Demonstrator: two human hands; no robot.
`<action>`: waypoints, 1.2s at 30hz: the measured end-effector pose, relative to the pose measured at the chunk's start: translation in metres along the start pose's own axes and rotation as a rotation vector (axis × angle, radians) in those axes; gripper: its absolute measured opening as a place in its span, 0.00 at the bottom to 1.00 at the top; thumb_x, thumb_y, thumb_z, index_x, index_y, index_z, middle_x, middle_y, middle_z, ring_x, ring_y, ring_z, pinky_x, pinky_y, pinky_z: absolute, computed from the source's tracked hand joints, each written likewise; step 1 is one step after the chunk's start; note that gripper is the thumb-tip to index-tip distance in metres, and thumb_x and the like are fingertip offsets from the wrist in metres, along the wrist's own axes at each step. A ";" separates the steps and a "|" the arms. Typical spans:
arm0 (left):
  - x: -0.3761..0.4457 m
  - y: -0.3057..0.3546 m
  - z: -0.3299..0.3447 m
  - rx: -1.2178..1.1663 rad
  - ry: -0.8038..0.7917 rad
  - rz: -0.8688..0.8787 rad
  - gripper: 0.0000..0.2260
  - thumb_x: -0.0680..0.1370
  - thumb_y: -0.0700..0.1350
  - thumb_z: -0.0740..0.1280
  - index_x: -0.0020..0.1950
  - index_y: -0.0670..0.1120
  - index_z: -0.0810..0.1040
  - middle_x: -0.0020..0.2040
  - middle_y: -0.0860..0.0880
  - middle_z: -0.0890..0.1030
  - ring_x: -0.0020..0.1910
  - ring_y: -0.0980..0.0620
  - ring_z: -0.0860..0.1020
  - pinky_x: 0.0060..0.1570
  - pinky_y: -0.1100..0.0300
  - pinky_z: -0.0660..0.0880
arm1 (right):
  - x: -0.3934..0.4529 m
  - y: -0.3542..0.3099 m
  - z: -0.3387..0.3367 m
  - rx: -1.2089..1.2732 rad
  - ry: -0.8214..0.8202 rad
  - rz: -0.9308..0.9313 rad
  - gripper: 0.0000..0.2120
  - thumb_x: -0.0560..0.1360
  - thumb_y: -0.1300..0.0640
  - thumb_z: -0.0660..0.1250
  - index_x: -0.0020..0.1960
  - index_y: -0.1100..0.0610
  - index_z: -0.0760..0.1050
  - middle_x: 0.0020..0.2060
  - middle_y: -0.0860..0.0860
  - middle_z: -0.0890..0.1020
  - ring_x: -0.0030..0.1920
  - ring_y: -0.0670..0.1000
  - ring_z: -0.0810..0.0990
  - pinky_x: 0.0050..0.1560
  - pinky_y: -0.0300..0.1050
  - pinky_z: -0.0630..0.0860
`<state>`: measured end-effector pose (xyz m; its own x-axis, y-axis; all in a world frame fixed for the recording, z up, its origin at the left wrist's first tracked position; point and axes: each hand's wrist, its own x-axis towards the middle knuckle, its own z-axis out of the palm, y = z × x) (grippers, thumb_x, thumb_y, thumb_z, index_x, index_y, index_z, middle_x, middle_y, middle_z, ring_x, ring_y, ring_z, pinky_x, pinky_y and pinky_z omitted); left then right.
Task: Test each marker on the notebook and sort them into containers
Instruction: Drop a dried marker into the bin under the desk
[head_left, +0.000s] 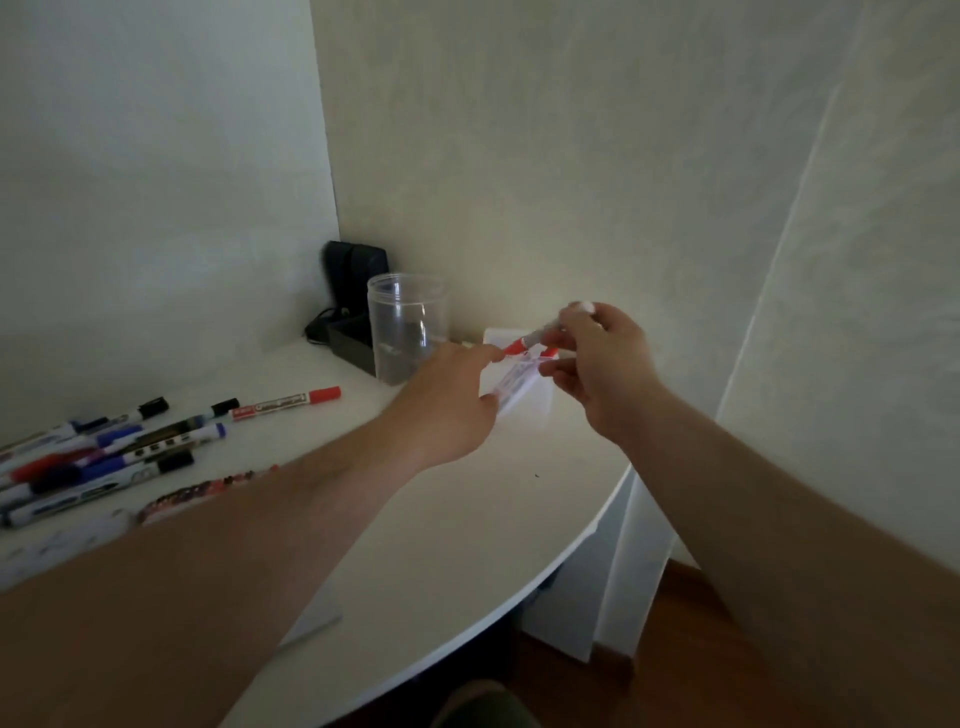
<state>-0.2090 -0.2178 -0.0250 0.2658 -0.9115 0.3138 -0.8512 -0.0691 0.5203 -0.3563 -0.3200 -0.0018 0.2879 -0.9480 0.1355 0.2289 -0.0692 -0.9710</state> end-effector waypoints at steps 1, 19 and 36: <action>-0.003 -0.002 0.002 0.001 -0.008 -0.007 0.23 0.80 0.47 0.66 0.74 0.58 0.69 0.72 0.50 0.70 0.66 0.49 0.75 0.66 0.48 0.75 | 0.001 0.001 0.001 -0.017 -0.013 0.004 0.13 0.81 0.56 0.66 0.65 0.53 0.74 0.45 0.57 0.88 0.33 0.55 0.81 0.34 0.44 0.77; -0.142 0.105 0.136 -0.133 -0.520 0.539 0.14 0.81 0.49 0.65 0.66 0.61 0.75 0.57 0.60 0.73 0.56 0.59 0.72 0.58 0.61 0.70 | -0.215 0.083 -0.225 -0.629 0.117 0.078 0.13 0.80 0.64 0.69 0.58 0.47 0.77 0.38 0.51 0.83 0.31 0.55 0.80 0.33 0.46 0.77; -0.123 0.062 0.420 0.122 -1.286 0.169 0.16 0.81 0.50 0.67 0.69 0.54 0.75 0.60 0.53 0.79 0.55 0.53 0.78 0.55 0.54 0.79 | -0.240 0.347 -0.374 -0.654 0.169 0.738 0.07 0.80 0.46 0.71 0.55 0.41 0.75 0.44 0.46 0.82 0.38 0.46 0.83 0.38 0.45 0.80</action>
<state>-0.4850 -0.2807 -0.3650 -0.4113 -0.6411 -0.6479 -0.8846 0.1093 0.4533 -0.6938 -0.2327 -0.4453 0.0041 -0.8507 -0.5257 -0.5252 0.4455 -0.7250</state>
